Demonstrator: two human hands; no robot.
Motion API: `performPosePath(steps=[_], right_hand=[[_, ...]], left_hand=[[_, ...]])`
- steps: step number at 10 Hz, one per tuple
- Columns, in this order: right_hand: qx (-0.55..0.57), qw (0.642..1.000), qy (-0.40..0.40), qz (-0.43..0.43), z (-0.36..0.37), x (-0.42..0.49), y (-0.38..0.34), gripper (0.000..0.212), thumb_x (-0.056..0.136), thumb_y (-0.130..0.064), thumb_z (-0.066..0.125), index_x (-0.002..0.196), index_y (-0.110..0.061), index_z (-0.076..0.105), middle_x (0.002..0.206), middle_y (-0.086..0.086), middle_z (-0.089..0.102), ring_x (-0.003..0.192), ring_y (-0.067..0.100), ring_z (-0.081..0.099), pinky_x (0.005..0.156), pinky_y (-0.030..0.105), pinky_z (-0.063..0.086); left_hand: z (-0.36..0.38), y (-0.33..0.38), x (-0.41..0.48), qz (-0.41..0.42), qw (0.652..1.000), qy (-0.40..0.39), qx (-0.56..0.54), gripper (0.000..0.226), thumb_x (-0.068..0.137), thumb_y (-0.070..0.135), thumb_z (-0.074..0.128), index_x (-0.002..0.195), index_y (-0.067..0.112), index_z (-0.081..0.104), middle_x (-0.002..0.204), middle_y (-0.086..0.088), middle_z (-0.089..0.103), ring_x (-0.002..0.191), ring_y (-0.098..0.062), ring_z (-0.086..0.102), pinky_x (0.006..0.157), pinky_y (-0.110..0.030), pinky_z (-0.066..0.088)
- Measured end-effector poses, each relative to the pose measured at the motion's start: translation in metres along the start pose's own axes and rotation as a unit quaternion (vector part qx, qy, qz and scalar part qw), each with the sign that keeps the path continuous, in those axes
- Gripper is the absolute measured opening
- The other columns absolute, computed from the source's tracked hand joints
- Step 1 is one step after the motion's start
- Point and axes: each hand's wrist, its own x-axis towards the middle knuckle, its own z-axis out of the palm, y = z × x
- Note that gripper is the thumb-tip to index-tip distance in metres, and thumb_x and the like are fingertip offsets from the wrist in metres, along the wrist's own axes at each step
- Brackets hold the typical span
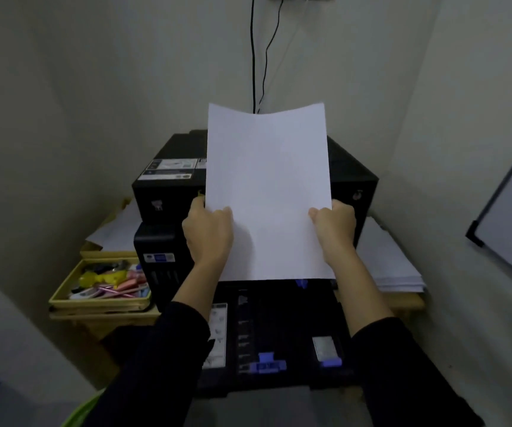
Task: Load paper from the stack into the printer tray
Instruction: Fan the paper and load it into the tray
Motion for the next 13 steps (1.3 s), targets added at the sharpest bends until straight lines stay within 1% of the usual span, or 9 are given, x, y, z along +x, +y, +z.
performPosePath(steps=[1, 2, 4, 5, 6, 9, 11, 12, 13], right_hand=[[0.009, 0.999, -0.004, 0.031, -0.021, -0.028, 0.037, 0.021, 0.085, 0.003, 0.052, 0.099, 0.003, 0.067, 0.087, 0.007, 0.061, 0.072, 0.018, 0.051, 0.054, 0.021, 0.036], [0.003, 0.997, -0.029, 0.077, -0.034, -0.049, 0.074, 0.021, 0.087, 0.003, 0.053, 0.101, -0.001, 0.068, 0.08, 0.001, 0.062, 0.069, 0.016, 0.051, 0.058, 0.022, 0.039], [-0.036, 0.976, -0.075, 0.199, -0.039, -0.069, 0.136, 0.02, 0.086, 0.007, 0.048, 0.096, 0.021, 0.057, 0.078, 0.014, 0.057, 0.069, 0.02, 0.046, 0.063, 0.025, 0.035], [-0.055, 0.957, -0.086, 0.271, -0.036, -0.068, 0.151, 0.019, 0.089, 0.003, 0.047, 0.07, 0.0, 0.047, 0.075, 0.011, 0.052, 0.063, 0.019, 0.043, 0.054, 0.026, 0.031], [-0.057, 0.949, -0.077, 0.299, -0.03, -0.061, 0.162, 0.021, 0.089, 0.0, 0.044, 0.069, -0.004, 0.044, 0.1, 0.02, 0.066, 0.071, 0.022, 0.049, 0.056, 0.026, 0.034], [-0.139, 0.922, -0.106, 0.346, -0.02, -0.052, 0.162, 0.029, 0.092, -0.002, 0.044, 0.063, -0.004, 0.041, 0.072, 0.008, 0.048, 0.062, 0.017, 0.042, 0.07, 0.029, 0.034], [-0.127, 0.926, -0.117, 0.335, -0.016, -0.055, 0.162, 0.021, 0.087, -0.002, 0.04, 0.067, -0.005, 0.045, 0.114, 0.019, 0.066, 0.08, 0.021, 0.05, 0.059, 0.026, 0.033], [-0.156, 0.916, -0.14, 0.341, -0.014, -0.053, 0.16, 0.013, 0.09, -0.002, 0.043, 0.079, 0.0, 0.05, 0.076, 0.009, 0.051, 0.064, 0.018, 0.043, 0.071, 0.029, 0.034], [-0.176, 0.91, -0.149, 0.345, -0.014, -0.049, 0.158, 0.024, 0.093, -0.004, 0.046, 0.111, 0.005, 0.059, 0.079, 0.009, 0.045, 0.065, 0.018, 0.041, 0.075, 0.03, 0.033]], left_hand=[[-0.003, -0.036, -0.038, -0.021, 0.999, -0.002, -0.035, 0.007, 0.088, 0.014, 0.054, 0.093, 0.019, 0.058, 0.073, 0.013, 0.054, 0.065, -0.007, 0.05, 0.056, -0.022, 0.039], [-0.005, -0.073, -0.069, -0.054, 0.998, 0.001, -0.017, 0.019, 0.091, 0.017, 0.054, 0.107, 0.013, 0.063, 0.088, 0.002, 0.061, 0.079, -0.018, 0.054, 0.072, -0.025, 0.04], [-0.012, -0.132, -0.104, -0.168, 0.983, -0.009, 0.074, 0.036, 0.093, 0.02, 0.053, 0.124, 0.005, 0.059, 0.117, -0.016, 0.064, 0.107, -0.035, 0.058, 0.088, -0.037, 0.046], [-0.012, -0.146, -0.104, -0.22, 0.971, -0.027, 0.09, 0.03, 0.091, 0.017, 0.053, 0.115, 0.003, 0.064, 0.108, -0.016, 0.065, 0.094, -0.034, 0.058, 0.079, -0.034, 0.045], [-0.012, -0.151, -0.095, -0.288, 0.955, -0.045, 0.051, 0.026, 0.092, 0.014, 0.052, 0.112, 0.001, 0.064, 0.107, -0.016, 0.065, 0.09, -0.031, 0.058, 0.072, -0.031, 0.043], [-0.004, -0.164, -0.074, -0.298, 0.924, -0.136, 0.195, 0.034, 0.095, 0.013, 0.049, 0.121, -0.006, 0.057, 0.124, -0.024, 0.059, 0.115, -0.037, 0.057, 0.088, -0.035, 0.049], [-0.004, -0.172, -0.07, -0.319, 0.937, -0.064, 0.129, 0.034, 0.09, 0.013, 0.05, 0.116, -0.007, 0.059, 0.119, -0.025, 0.061, 0.112, -0.04, 0.059, 0.09, -0.04, 0.05], [-0.004, -0.173, -0.064, -0.326, 0.932, -0.069, 0.144, 0.033, 0.091, 0.016, 0.051, 0.114, -0.006, 0.058, 0.101, -0.022, 0.059, 0.09, -0.036, 0.057, 0.074, -0.037, 0.046], [-0.004, -0.174, -0.059, -0.33, 0.925, -0.088, 0.168, 0.033, 0.091, 0.016, 0.052, 0.115, -0.007, 0.056, 0.097, -0.019, 0.056, 0.081, -0.029, 0.051, 0.068, -0.032, 0.041]])
